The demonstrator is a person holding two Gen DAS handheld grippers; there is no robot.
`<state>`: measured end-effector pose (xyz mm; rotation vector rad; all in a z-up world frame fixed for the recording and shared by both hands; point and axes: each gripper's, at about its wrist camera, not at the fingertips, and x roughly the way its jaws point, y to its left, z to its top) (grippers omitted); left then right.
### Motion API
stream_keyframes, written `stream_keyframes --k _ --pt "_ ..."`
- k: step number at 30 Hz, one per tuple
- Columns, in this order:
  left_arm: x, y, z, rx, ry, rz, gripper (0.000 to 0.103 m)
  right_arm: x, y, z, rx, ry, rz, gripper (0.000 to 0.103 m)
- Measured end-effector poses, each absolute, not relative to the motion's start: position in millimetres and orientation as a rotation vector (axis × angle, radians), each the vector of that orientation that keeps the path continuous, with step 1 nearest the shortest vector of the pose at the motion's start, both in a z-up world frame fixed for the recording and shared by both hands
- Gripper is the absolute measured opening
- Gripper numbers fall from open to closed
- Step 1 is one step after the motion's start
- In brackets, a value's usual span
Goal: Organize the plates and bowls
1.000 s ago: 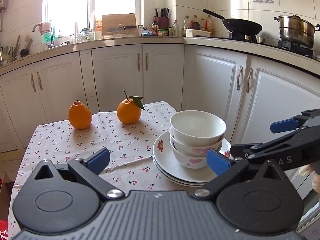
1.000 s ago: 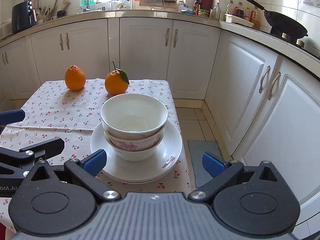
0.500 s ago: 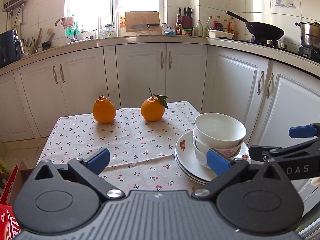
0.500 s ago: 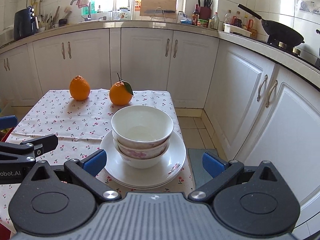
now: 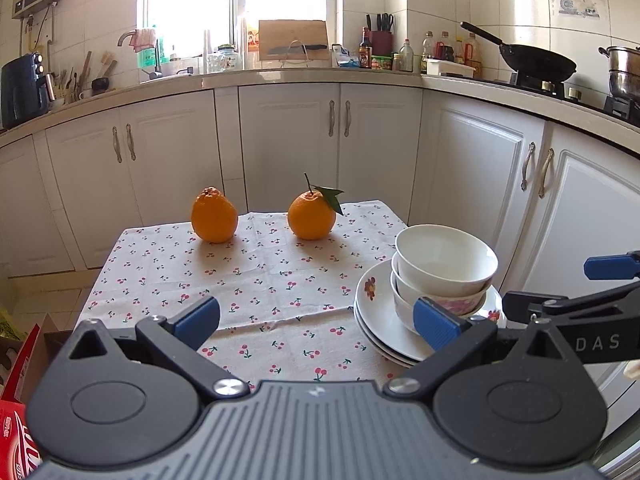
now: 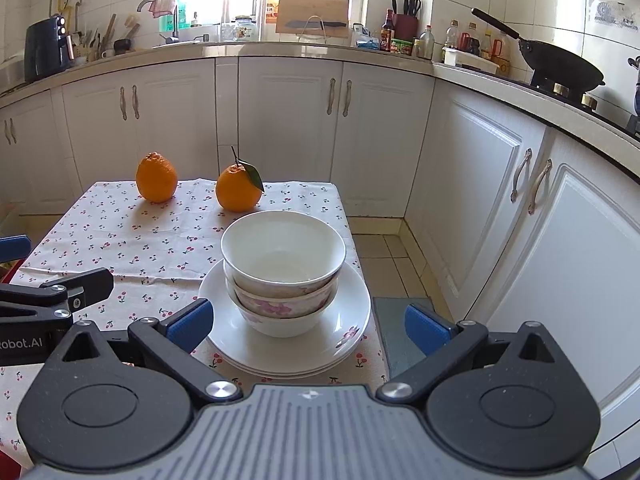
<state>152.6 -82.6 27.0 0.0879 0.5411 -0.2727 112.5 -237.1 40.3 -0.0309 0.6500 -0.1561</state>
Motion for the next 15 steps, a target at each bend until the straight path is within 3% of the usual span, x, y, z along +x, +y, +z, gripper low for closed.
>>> stream_keyframes --k 15 --pt "153.6 -83.1 27.0 0.084 0.549 -0.269 0.102 113.3 -238.3 40.7 -0.033 0.652 -0.162 0.103"
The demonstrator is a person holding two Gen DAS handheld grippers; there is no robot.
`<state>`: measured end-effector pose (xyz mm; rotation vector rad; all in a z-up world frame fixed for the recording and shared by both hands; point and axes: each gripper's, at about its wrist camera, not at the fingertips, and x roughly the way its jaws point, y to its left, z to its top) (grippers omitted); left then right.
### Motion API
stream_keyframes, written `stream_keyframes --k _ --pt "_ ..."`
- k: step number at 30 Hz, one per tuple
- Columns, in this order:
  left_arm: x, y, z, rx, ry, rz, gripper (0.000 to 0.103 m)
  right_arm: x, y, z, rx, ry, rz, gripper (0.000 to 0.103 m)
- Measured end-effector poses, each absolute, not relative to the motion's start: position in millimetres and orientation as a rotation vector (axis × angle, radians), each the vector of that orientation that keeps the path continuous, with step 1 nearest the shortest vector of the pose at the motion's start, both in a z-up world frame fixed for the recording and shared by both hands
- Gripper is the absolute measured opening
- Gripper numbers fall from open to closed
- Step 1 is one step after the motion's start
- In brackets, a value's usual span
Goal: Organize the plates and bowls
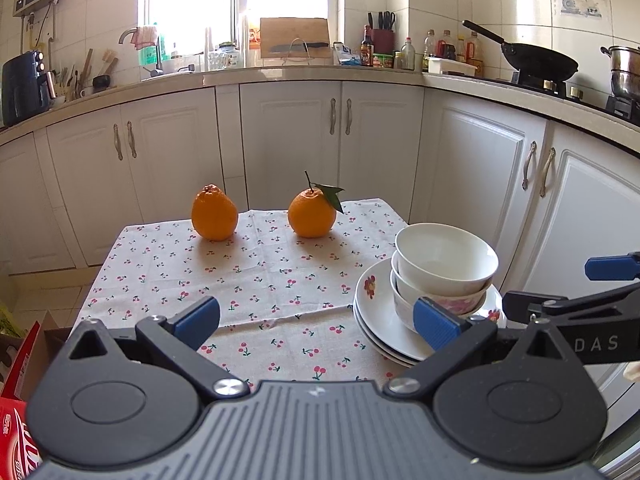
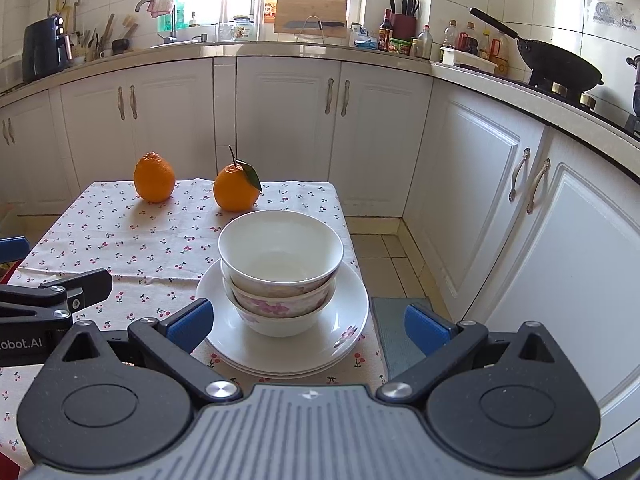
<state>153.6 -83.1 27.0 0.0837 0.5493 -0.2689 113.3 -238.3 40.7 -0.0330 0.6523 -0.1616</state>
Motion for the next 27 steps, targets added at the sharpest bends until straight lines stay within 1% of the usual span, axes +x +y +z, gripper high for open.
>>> stream_keyframes --k 27 --pt "152.6 -83.0 26.7 0.076 0.555 -0.272 0.102 110.9 -236.2 40.9 -0.050 0.643 -0.177 0.103"
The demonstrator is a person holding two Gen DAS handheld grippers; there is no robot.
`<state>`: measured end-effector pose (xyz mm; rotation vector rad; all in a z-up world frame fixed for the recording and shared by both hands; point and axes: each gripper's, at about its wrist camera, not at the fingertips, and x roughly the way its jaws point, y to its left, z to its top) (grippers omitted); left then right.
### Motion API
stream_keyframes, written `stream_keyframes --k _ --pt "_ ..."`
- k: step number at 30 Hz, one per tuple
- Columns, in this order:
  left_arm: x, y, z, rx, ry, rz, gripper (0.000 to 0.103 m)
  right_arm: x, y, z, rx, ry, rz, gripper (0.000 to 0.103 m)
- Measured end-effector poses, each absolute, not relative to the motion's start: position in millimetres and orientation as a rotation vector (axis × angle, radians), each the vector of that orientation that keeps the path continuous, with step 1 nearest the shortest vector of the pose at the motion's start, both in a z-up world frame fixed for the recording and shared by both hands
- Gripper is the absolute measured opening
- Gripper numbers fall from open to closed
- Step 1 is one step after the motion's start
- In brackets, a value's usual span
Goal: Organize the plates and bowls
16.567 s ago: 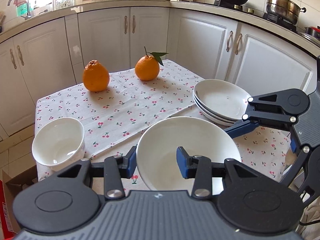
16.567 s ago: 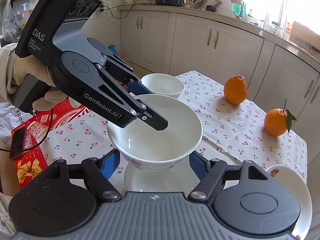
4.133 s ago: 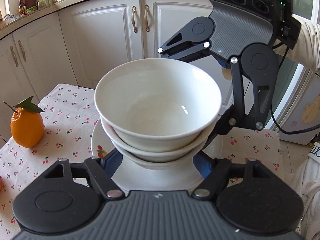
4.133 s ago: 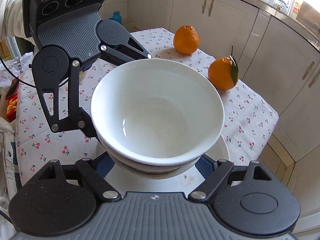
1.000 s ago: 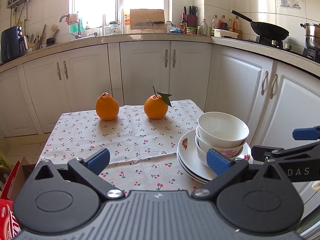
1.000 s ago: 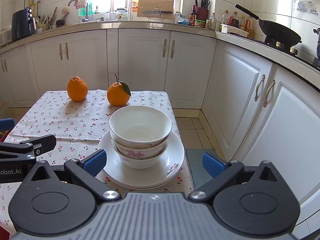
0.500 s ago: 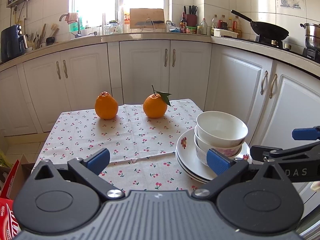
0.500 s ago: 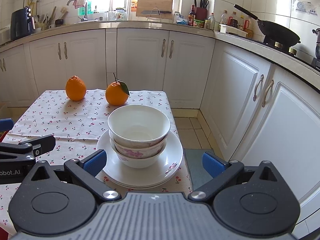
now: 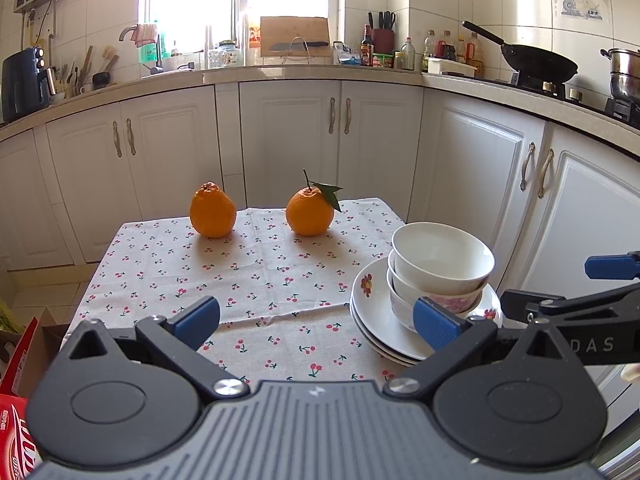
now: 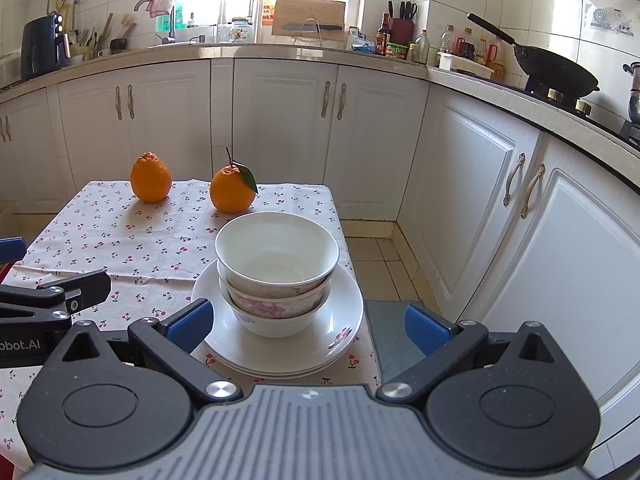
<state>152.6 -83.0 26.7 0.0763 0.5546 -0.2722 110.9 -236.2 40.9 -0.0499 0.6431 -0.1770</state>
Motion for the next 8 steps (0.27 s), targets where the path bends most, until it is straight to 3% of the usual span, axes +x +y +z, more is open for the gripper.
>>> stream_keyframes --k 8 --pt "152.4 -83.0 27.0 0.077 0.554 -0.274 0.102 111.2 -235.6 41.0 -0.056 0.641 -0.180 0.103"
